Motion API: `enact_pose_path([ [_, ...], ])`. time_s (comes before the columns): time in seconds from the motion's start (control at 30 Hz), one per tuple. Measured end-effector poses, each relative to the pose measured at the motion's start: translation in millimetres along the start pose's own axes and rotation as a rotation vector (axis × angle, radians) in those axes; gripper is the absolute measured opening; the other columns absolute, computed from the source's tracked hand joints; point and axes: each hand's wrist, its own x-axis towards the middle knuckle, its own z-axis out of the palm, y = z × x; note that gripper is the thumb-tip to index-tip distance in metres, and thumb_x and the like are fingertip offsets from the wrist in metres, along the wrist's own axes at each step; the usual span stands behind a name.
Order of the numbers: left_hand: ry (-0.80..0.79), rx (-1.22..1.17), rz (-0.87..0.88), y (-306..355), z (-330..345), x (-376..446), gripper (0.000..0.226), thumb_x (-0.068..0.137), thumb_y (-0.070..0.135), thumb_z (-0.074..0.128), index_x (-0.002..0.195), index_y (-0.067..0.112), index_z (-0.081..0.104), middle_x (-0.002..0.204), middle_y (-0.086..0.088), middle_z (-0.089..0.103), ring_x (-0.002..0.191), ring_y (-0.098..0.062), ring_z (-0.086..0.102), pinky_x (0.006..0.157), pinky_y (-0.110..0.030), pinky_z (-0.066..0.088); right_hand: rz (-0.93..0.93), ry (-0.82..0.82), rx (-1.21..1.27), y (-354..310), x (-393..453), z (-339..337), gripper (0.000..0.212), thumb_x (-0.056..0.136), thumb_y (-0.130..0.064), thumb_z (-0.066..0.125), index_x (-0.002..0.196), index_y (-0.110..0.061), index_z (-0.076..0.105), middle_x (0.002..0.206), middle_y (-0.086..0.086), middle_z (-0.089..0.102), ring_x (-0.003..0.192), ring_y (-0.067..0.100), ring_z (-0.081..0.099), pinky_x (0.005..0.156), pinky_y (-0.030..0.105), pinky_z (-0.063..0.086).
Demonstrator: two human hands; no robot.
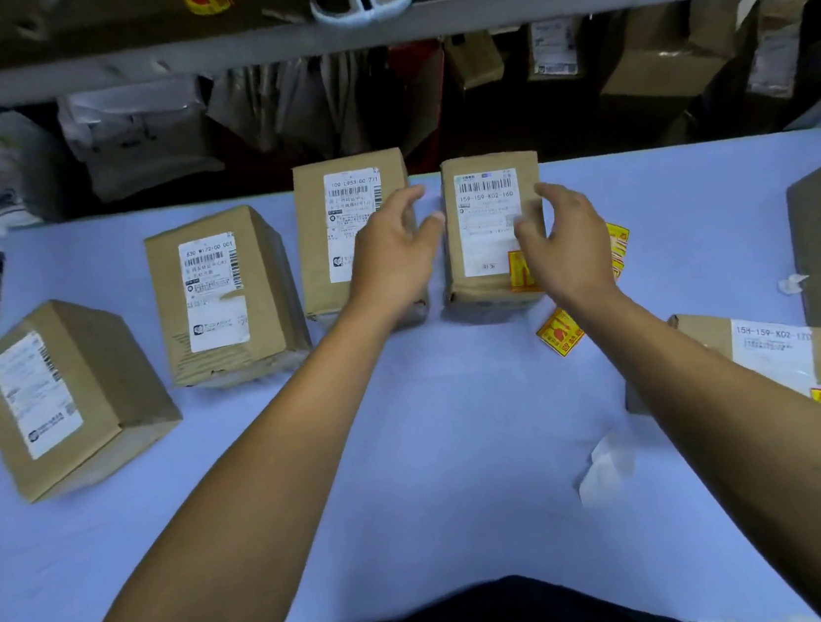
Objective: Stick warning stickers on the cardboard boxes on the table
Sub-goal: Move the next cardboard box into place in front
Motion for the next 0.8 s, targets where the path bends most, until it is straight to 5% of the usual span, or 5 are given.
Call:
enact_pose_path([
  [0.1, 0.081, 0.3, 0.112, -25.7, -34.9, -0.9, 0.046, 0.096, 0.023, 0.057, 0.141, 0.013, 0.052, 0.149, -0.007, 0.049, 0.139, -0.021, 0.041, 0.111, -0.025, 0.029, -0.148, -0.018, 0.019, -30.2, -9.2, 19.0, 0.044, 0.091, -0.015, 0.056, 0.133, -0.002, 0.056, 0.135, 0.017, 0.057, 0.126, 0.032, 0.051, 0.105, 0.033, 0.035],
  [0.23, 0.034, 0.527, 0.05, -63.1, -58.3, 3.6, 0.058, 0.099, 0.027, 0.053, 0.151, 0.008, 0.036, 0.161, -0.016, 0.026, 0.149, -0.032, 0.02, 0.12, -0.039, 0.021, -0.294, -0.183, 0.047, -63.3, -25.3, 58.4, 0.043, 0.093, -0.011, 0.056, 0.134, 0.0, 0.053, 0.136, 0.017, 0.056, 0.128, 0.032, 0.049, 0.105, 0.032, 0.033],
  [0.4, 0.004, 0.341, -0.092, -85.6, -62.8, 5.3, 0.079, 0.098, 0.039, 0.053, 0.158, 0.018, 0.007, 0.166, -0.014, 0.006, 0.153, -0.027, 0.011, 0.122, -0.04, 0.018, -0.128, -0.325, 0.228, -79.9, -25.0, 94.5, 0.049, 0.099, -0.025, 0.052, 0.142, -0.007, 0.038, 0.138, 0.009, 0.055, 0.127, 0.027, 0.051, 0.1, 0.029, 0.039],
  [0.67, 0.041, 0.217, -0.108, -93.8, -55.5, -9.3, 0.083, 0.097, 0.039, 0.056, 0.159, 0.019, 0.004, 0.166, -0.007, 0.013, 0.152, -0.02, 0.013, 0.119, -0.031, 0.017, 0.047, -0.362, 0.294, -76.3, -35.8, 108.5, 0.067, 0.102, -0.033, 0.047, 0.156, -0.011, 0.012, 0.152, 0.007, 0.045, 0.136, 0.025, 0.046, 0.107, 0.028, 0.035],
  [0.8, 0.046, 0.157, -0.092, -106.7, -53.3, -38.5, 0.085, 0.094, 0.038, 0.061, 0.158, 0.021, 0.008, 0.163, -0.002, 0.024, 0.148, -0.016, 0.023, 0.118, -0.029, 0.023, 0.044, -0.387, 0.368, -61.6, -63.0, 103.4, 0.06, 0.1, -0.031, 0.051, 0.152, -0.017, 0.024, 0.147, 0.004, 0.05, 0.132, 0.021, 0.049, 0.111, 0.04, 0.039],
])
